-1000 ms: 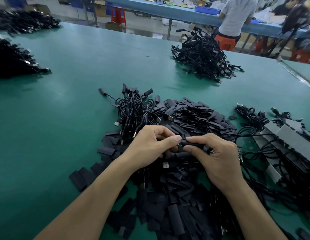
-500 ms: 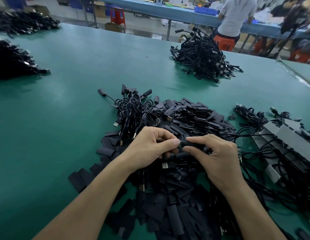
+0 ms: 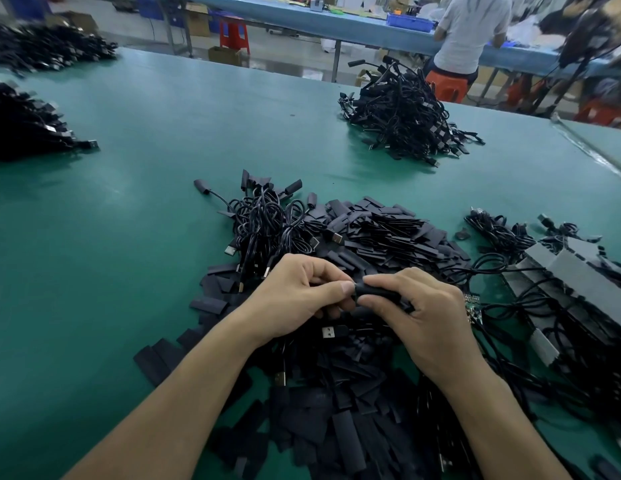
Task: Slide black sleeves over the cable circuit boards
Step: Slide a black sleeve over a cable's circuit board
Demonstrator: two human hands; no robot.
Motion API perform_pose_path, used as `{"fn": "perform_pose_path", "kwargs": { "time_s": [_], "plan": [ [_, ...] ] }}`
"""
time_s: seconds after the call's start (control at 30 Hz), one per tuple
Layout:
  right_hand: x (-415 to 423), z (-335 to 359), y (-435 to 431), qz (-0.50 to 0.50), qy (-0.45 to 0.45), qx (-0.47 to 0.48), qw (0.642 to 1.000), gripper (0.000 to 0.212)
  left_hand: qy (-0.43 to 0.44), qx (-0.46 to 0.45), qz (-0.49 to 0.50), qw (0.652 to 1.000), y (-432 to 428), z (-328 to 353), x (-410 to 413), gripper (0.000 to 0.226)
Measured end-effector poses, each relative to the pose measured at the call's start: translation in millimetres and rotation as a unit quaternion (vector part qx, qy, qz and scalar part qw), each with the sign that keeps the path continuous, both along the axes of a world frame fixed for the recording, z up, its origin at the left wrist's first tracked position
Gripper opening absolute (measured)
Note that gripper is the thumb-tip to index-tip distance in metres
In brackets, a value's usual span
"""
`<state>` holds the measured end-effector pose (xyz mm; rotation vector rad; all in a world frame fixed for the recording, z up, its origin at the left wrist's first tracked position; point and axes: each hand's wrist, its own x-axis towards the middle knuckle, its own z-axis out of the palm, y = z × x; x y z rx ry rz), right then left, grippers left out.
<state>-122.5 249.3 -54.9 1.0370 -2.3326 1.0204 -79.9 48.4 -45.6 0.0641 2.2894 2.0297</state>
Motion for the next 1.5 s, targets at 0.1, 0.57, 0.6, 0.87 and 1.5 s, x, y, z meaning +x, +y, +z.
{"fn": "perform_pose_path", "kwargs": {
  "time_s": [0.1,0.57,0.6,0.87,1.5],
  "plan": [
    [0.3,-1.7,-1.1,-0.002,-0.009,-0.024,1.0,0.02,-0.008,0.023,-0.002,1.0,-0.5,0.2,0.2,0.009],
    [3.7,4.3,-1.6,0.006,-0.026,0.018,0.999,0.024,-0.011,-0.002,-0.02,1.0,-2.2,-0.3,-0.4,0.013],
    [3.5,4.1,-1.8,0.006,-0.029,0.021,0.999,0.023,-0.009,-0.001,-0.018,1.0,-2.2,-0.4,-0.5,0.013],
    [3.7,3.1,-2.6,-0.006,0.034,0.026,0.999,0.023,-0.004,0.006,-0.001,1.0,-3.0,-2.7,-1.6,0.007],
    [1.1,1.4,0.3,-0.017,-0.004,0.043,0.999,0.031,-0.013,0.022,0.018,1.0,-0.1,0.0,-1.0,0.008]
  ]
}}
